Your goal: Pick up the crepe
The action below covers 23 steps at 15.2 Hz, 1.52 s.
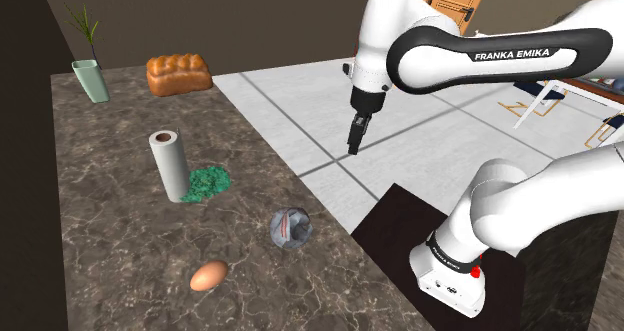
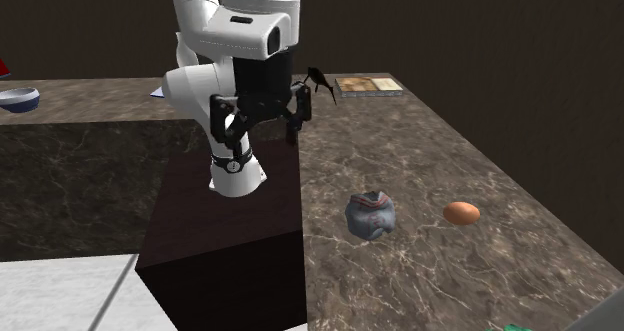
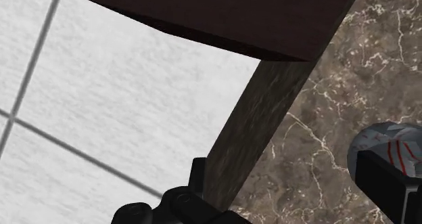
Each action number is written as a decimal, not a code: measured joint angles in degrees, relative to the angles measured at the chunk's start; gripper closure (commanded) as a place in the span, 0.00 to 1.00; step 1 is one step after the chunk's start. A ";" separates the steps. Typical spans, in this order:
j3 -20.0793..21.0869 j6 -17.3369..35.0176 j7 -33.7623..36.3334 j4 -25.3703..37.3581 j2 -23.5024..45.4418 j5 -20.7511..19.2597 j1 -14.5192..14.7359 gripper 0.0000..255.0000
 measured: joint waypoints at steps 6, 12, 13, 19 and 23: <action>1.67 9.43 -6.70 0.26 7.44 2.83 5.09 0.00; 4.07 18.70 -13.29 0.55 14.84 5.90 10.33 0.00; 4.50 20.13 -14.43 0.80 16.15 6.38 11.16 0.00; 6.13 26.54 -18.91 0.51 20.91 8.22 14.17 0.00; 6.43 30.14 -19.04 -0.73 23.24 8.18 14.24 0.00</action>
